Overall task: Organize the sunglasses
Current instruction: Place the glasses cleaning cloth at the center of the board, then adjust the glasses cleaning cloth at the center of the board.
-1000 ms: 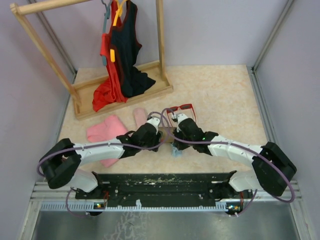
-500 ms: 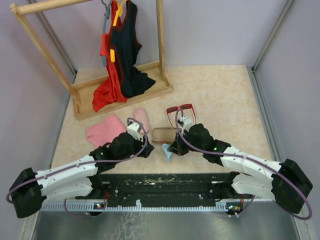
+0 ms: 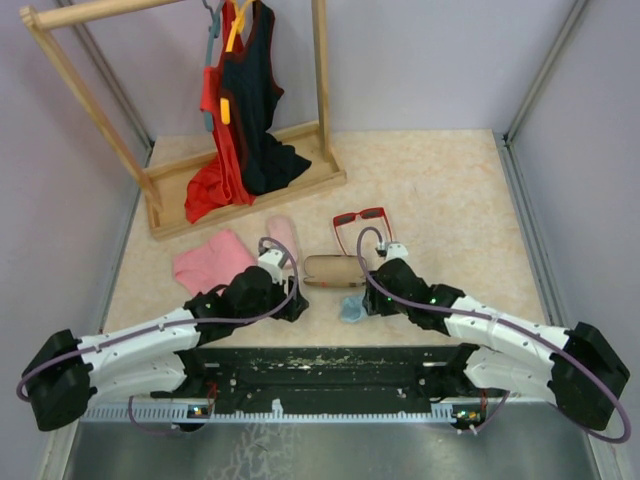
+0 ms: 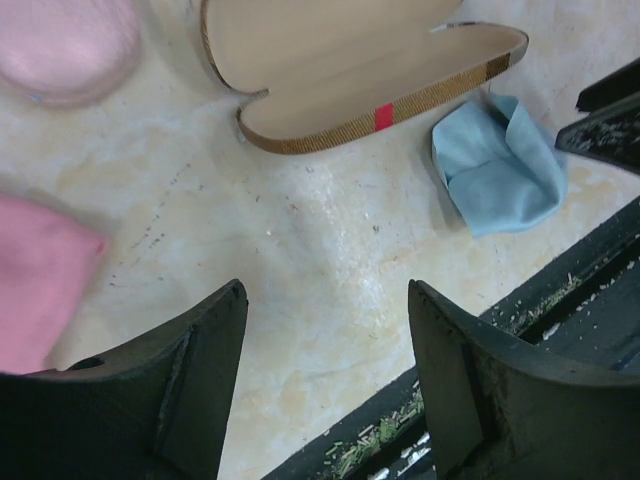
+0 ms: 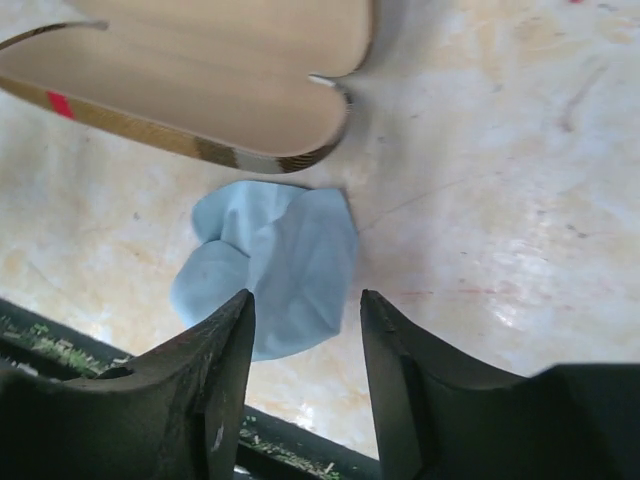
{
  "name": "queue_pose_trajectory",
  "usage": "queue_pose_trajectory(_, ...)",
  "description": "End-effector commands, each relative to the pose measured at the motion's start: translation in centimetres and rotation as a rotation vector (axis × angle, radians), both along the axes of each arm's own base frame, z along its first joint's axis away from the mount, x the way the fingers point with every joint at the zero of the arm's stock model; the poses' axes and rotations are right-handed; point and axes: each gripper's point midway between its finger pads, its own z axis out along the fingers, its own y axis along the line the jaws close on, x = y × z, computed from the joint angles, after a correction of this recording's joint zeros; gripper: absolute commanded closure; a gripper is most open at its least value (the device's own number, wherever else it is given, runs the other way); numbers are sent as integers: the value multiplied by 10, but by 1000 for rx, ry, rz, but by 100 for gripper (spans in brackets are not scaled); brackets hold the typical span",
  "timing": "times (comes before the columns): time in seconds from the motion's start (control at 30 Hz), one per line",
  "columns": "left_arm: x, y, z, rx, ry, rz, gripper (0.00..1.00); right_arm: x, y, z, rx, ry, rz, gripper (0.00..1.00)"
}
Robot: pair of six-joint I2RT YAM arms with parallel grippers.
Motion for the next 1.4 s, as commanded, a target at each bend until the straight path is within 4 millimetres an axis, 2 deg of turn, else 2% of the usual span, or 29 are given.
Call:
queue_pose_trajectory(0.0, -6, -23, 6, -72, 52, -56, 29, 17, -23, 18, -73, -85, -131, 52)
queue_pose_trajectory(0.13, -6, -40, 4, -74, 66, -85, 31, 17, -35, 18, -117, -84, -170, 52)
queue_pose_trajectory(0.43, -8, -90, 12, -63, 40, -106, 30, 18, -40, 35, 5, -148, -258, 58)
queue_pose_trajectory(0.57, -8, -105, -2, -25, 54, -87, 29, 17, -40, 39, 46, -165, -257, 60)
queue_pose_trajectory(0.73, -2, -109, -21, -3, 74, -28, 29, 12, -42, 37, 49, -159, -247, 60)
queue_pose_trajectory(1.0, 6, -113, -42, 35, 86, 14, 37, 11, -43, 43, 74, -178, -240, 63)
queue_pose_trajectory(1.37, 12, -120, -57, 35, 85, 37, 47, 10, -43, 39, 59, -174, -232, 63)
